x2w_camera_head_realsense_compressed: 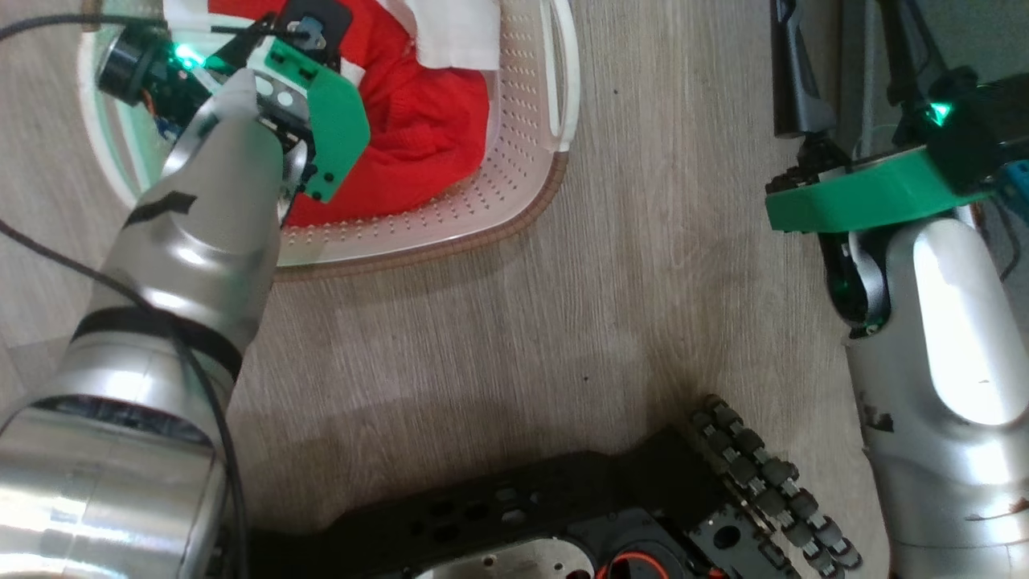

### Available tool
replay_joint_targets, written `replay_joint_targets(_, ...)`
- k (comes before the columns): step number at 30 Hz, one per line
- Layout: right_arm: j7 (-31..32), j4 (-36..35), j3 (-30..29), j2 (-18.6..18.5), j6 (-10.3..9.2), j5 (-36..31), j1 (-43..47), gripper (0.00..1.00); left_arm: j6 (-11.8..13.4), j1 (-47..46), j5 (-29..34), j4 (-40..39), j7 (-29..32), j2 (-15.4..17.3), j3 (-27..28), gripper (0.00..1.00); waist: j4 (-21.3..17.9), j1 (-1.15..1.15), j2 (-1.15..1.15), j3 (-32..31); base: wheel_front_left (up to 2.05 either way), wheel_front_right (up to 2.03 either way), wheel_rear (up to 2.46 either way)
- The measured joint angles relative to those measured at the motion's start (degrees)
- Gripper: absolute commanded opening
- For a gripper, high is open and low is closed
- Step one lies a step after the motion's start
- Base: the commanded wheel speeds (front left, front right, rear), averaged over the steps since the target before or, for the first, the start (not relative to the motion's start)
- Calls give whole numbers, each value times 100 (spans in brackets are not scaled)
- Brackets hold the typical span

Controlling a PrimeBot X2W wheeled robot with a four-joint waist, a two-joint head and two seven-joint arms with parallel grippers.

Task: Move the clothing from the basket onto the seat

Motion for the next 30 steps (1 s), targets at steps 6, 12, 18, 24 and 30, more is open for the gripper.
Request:
replay_joint_targets(6, 0, -147, 48, 3, 1, 157, -4, 100, 103, -283, 92, 220, 55, 57, -103, 100, -97, 0, 0, 250, 0, 0, 0)
replay_joint_targets(12, 0, -269, 30, 8, 0, 342, -1, 100, 177, -476, 91, 366, 105, 212, -168, 100, -228, 0, 0, 529, 0, 0, 0)
replay_joint_targets(18, 0, -279, 26, 9, 1, 480, 13, 100, 149, -477, 90, 413, 208, 234, -245, 100, -332, -1, 0, 624, 0, 0, 0)
replay_joint_targets(24, 0, -303, 18, 10, 0, 550, 15, 100, 85, -477, 81, 431, 307, 235, -308, 77, -354, -1, 0, 692, 0, 0, 0)
replay_joint_targets(30, 0, -301, -9, 13, 1, 605, 15, 100, -42, -475, -14, 461, 305, 230, -347, 0, -340, -1, 0, 724, 0, 0, 0)
